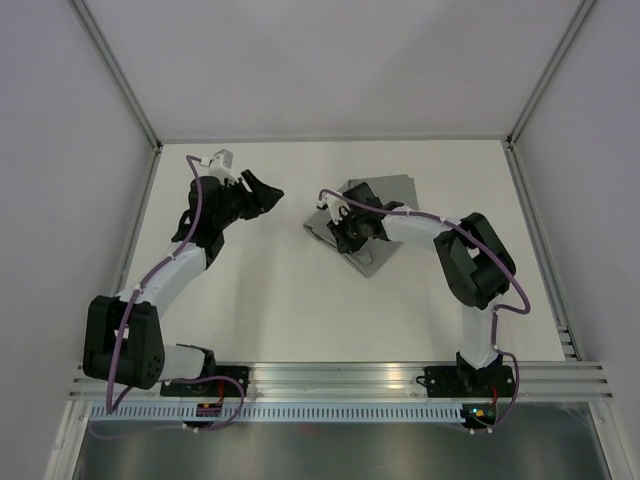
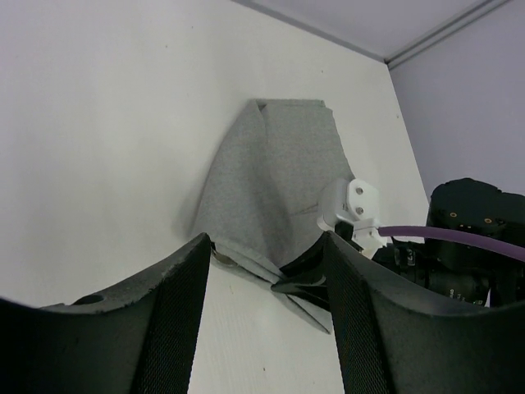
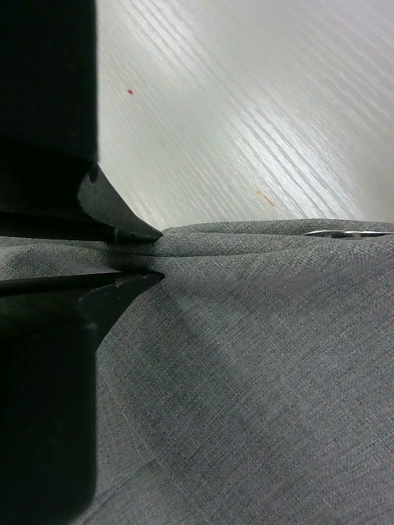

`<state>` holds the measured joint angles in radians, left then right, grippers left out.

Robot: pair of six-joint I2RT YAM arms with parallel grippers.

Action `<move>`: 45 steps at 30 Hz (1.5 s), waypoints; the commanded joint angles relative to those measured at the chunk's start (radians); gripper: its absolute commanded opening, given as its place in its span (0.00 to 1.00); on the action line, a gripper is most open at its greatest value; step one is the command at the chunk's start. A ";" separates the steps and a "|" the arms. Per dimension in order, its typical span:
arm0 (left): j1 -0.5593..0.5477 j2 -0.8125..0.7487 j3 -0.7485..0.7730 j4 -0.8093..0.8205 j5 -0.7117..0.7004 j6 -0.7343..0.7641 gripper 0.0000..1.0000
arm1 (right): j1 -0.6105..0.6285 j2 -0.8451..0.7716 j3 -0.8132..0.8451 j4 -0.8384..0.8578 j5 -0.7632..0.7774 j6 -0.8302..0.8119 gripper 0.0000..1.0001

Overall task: Fold the napkin, place the utensils inside, and roll it up
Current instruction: Roll the napkin at the center of the board.

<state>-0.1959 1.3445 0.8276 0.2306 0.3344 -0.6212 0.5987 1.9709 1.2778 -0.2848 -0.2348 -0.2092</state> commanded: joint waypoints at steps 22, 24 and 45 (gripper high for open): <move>-0.436 -0.101 -0.157 0.297 -0.262 0.730 0.36 | -0.197 0.272 0.333 -0.715 -0.554 -0.435 0.01; -0.474 -0.076 -0.174 0.352 -0.226 0.859 0.41 | -0.201 0.279 0.341 -0.725 -0.555 -0.437 0.00; -0.682 0.300 0.022 0.039 -0.144 1.327 0.58 | -0.229 0.335 0.350 -0.741 -0.546 -0.449 0.00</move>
<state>-0.8772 1.6096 0.8005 0.3130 0.1627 0.6006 0.3756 2.2585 1.6226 -1.0309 -0.8360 -0.6033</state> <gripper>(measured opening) 0.573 0.224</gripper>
